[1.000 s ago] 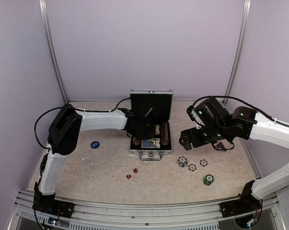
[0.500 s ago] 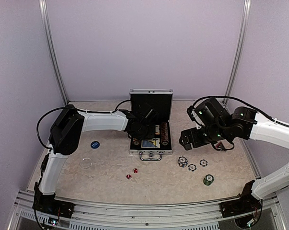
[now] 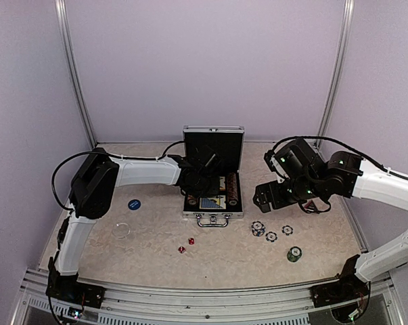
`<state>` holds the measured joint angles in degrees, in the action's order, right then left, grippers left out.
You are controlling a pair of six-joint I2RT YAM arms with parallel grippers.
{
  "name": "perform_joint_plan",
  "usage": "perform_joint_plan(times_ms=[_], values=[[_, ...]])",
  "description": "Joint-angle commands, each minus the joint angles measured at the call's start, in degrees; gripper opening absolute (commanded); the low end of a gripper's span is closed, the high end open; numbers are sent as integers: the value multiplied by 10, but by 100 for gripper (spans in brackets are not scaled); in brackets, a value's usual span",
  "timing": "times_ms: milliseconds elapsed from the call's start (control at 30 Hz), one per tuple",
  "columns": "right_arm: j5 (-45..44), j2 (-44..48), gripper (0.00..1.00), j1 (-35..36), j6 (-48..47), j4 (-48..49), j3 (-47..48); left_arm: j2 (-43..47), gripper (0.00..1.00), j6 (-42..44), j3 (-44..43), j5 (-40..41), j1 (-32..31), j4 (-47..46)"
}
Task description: Pack up texas hold em set
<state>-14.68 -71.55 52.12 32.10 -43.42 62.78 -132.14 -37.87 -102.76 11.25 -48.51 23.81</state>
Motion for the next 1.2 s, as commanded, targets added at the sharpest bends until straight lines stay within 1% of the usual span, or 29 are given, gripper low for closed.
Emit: perform_joint_plan(times_ms=[0,367,767,900,1000,1167], values=[[-7,11,95,5,3,4,-6,31,42,-9,16,21,4,0],[-2,12,95,5,1,8,-1,123,43,-21,86,28,0,-3],[24,10,94,5,-9,20,-5,163,44,-20,129,35,-1,-6],[38,5,93,5,-12,25,-8,185,48,-18,146,41,0,-4],[57,3,91,7,-20,35,-12,211,54,-17,170,44,0,-7],[78,-22,88,30,-35,53,-12,259,69,-15,216,50,0,-12]])
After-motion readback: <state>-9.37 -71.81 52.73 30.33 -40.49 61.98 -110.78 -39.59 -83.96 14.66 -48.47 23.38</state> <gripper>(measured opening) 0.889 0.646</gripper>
